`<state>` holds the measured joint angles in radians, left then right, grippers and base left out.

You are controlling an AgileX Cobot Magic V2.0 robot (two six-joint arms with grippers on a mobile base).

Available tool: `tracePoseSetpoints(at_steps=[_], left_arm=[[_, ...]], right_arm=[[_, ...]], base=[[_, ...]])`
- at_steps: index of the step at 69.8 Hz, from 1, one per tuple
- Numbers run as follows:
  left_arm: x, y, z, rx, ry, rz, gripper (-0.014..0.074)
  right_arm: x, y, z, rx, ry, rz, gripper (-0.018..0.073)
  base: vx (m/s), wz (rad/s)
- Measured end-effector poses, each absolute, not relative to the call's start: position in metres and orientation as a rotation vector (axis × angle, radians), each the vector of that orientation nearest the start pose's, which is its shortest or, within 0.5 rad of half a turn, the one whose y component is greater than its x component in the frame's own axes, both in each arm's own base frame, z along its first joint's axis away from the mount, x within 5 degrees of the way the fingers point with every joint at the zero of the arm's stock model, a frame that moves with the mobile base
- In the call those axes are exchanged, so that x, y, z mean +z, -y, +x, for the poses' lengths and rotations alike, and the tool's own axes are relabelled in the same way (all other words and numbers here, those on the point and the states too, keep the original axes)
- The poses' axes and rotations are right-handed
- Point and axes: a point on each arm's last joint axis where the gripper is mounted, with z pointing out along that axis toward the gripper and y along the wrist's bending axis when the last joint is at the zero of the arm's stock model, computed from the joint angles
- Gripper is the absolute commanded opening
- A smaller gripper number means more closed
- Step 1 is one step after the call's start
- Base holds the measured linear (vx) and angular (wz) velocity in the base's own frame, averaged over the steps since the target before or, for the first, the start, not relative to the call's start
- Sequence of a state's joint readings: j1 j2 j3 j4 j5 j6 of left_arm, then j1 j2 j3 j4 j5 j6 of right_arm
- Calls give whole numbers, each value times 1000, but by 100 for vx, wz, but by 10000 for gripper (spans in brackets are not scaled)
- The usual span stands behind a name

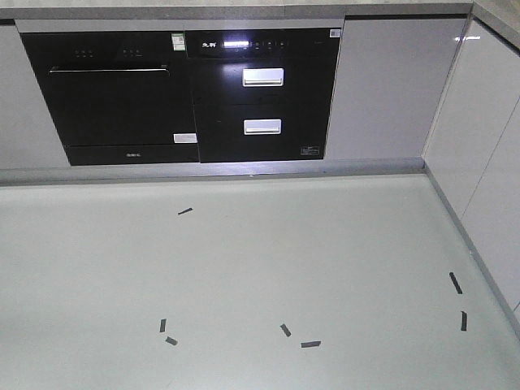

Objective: Transfer vegetables to tray and serve
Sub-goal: 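Drive the base toward the counter with the pot, tray and plate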

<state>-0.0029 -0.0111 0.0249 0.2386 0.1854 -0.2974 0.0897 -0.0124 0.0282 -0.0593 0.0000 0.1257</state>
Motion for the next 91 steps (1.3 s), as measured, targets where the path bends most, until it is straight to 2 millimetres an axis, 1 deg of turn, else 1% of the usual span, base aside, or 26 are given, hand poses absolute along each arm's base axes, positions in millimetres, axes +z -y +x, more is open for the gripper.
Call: tracePoseSetpoints(at_steps=[91], left_arm=[[189,-4,56,-13,-1676,-83,-6]], right_arm=[[204,-5,56,126,-1501,-17,-3]], base=[[0,0]])
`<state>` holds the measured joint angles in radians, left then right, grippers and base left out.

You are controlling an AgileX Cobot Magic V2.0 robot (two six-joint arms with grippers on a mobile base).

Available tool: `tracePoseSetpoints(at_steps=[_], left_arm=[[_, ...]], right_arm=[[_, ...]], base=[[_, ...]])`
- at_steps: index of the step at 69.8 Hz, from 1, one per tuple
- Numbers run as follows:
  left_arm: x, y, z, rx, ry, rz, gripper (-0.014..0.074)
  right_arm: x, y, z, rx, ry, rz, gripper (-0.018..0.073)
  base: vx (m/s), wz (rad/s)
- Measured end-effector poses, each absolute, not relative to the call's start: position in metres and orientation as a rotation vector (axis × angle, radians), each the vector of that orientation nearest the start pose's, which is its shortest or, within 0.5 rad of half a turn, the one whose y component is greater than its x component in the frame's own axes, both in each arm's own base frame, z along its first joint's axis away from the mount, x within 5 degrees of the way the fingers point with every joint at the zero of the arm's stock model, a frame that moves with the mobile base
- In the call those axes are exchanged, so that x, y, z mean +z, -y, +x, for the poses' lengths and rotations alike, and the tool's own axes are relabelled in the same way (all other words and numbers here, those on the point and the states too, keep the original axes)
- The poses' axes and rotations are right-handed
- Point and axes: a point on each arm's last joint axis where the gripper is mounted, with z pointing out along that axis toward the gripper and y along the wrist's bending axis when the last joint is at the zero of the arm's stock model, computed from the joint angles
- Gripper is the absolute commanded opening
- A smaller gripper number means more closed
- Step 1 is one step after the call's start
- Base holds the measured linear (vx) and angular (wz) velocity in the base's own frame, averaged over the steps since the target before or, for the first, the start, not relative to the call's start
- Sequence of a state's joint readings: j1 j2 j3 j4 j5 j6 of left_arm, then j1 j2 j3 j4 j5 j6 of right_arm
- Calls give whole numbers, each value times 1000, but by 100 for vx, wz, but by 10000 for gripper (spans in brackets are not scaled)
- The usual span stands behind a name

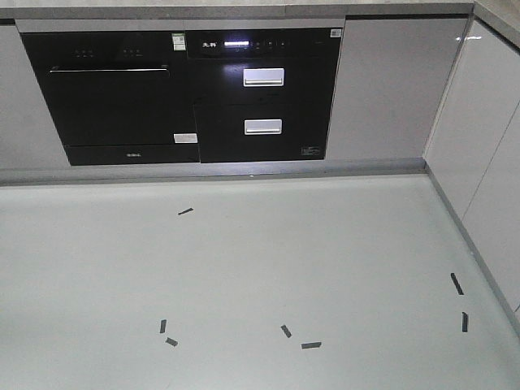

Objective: Transfer vegetables to tray and serve
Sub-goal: 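Drive the base toward the counter with the pot, tray and plate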

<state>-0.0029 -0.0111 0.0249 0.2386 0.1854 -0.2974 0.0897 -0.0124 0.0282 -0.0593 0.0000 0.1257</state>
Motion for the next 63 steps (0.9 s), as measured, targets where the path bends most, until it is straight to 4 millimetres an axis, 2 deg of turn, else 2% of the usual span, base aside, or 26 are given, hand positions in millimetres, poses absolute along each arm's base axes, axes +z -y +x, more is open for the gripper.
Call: tracePoseSetpoints(at_steps=[63], left_arm=[[189,-4,56,-13,-1676,-83,-6]], right_arm=[[204,-5,56,126,-1501,-17,-3]], base=[[8,1]])
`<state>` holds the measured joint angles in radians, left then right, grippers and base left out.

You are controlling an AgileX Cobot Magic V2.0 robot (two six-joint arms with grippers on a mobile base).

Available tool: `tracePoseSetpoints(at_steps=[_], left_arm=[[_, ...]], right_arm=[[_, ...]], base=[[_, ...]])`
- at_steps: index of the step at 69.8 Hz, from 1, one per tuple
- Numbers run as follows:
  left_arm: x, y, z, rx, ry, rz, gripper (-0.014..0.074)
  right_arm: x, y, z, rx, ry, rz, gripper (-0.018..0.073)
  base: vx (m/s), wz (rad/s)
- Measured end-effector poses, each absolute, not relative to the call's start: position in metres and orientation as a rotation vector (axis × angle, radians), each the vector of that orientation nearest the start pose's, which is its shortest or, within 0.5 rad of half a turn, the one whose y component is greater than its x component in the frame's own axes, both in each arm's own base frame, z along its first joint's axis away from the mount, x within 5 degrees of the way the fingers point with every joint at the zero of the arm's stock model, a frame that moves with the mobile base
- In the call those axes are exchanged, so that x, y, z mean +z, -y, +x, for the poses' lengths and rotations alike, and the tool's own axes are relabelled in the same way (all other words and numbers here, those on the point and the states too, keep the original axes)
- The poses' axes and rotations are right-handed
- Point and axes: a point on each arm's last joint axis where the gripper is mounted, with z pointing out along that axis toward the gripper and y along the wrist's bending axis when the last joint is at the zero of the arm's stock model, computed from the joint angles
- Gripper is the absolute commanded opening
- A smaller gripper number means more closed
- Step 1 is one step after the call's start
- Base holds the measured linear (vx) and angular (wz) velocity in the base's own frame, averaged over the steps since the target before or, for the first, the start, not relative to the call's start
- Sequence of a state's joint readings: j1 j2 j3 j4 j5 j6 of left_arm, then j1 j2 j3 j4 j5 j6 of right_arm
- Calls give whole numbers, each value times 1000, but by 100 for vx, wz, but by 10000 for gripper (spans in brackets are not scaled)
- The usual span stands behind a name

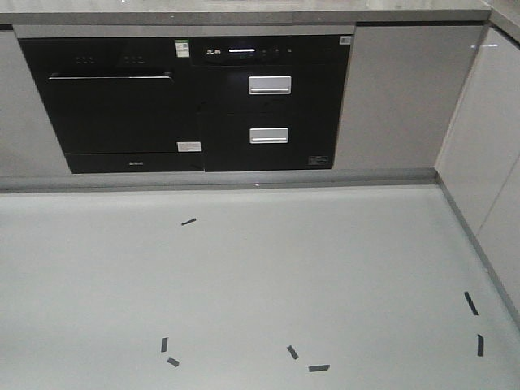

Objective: Transfer vegetables to tray and serve
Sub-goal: 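Drive the base toward the counter with the pot, tray and plate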

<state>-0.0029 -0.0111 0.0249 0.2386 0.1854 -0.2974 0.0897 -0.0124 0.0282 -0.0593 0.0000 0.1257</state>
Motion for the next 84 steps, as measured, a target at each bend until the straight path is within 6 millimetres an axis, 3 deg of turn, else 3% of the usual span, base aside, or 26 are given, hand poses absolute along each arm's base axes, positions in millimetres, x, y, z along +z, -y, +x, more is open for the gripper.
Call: tracePoseSetpoints(at_steps=[84], left_arm=[[189,-4,56,-13,-1676,-83,-6]], right_arm=[[204,-5,56,126,-1501,-17,-3]], base=[[11,0]])
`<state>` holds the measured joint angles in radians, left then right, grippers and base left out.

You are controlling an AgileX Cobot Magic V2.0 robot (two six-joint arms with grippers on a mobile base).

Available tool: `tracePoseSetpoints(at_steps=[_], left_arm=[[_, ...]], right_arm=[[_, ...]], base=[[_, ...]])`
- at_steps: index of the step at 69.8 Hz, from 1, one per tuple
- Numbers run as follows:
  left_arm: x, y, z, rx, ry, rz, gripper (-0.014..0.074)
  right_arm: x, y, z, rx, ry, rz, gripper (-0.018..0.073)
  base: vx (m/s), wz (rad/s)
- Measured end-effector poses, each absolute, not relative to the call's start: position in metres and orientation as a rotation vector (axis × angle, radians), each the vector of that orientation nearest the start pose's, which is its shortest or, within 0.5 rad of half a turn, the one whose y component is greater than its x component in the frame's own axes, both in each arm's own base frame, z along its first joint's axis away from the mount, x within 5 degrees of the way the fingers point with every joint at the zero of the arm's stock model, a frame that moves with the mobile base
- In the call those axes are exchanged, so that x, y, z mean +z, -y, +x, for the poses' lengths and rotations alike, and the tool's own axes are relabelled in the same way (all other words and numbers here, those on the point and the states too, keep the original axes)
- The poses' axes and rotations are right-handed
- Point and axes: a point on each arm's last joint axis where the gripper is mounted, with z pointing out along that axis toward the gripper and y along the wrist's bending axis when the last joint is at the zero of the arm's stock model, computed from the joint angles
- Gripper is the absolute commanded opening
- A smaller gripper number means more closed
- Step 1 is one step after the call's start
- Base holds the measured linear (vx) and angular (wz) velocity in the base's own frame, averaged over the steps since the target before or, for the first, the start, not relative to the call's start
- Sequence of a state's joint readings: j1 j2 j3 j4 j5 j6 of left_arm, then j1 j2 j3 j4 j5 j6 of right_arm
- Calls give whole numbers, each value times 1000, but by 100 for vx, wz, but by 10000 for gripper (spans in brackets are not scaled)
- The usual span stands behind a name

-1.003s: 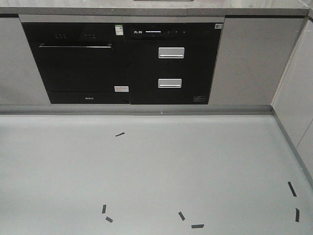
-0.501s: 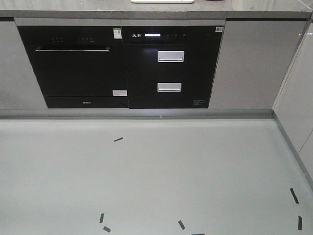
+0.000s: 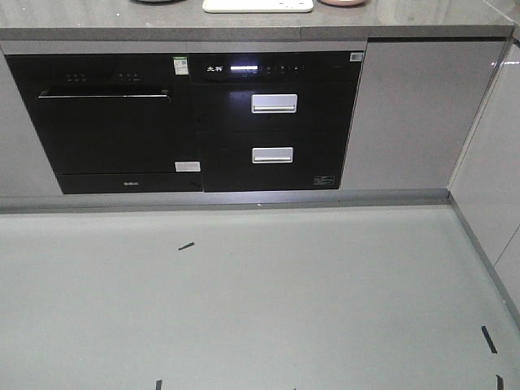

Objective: Transfer vegetables to tray and serve
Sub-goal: 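Drive the base toward the counter with the pot, tray and plate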

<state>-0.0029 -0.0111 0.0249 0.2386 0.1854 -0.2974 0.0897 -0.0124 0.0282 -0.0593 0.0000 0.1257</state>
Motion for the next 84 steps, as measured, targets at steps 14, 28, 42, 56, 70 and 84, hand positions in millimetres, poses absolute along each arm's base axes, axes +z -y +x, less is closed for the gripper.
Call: tracePoseSetpoints(at_steps=[14,28,42,56,70,84], left_arm=[[189,-4,56,-13,-1676,-83,-6],[189,-4,56,-13,-1676,-83,-6],[189,-4,56,-13,-1676,-83,-6],[189,-4,56,-13,-1676,-83,-6],[189,-4,56,-13,-1676,-83,-6],[189,-4,56,-13,-1676,-83,-6]], right_arm=[[204,-5,56,126,-1501,-17,-3],[204,-5,56,126,-1501,-17,-3],[204,-5,56,126,-1501,-17,-3],[204,-5,56,126,-1501,-17,-3],[204,-5,56,126,-1501,-17,-3],[204,-5,56,126,-1501,-17,-3]], base=[[16,-6],[16,-3],[16,1],[15,1],[14,1],[12,0]])
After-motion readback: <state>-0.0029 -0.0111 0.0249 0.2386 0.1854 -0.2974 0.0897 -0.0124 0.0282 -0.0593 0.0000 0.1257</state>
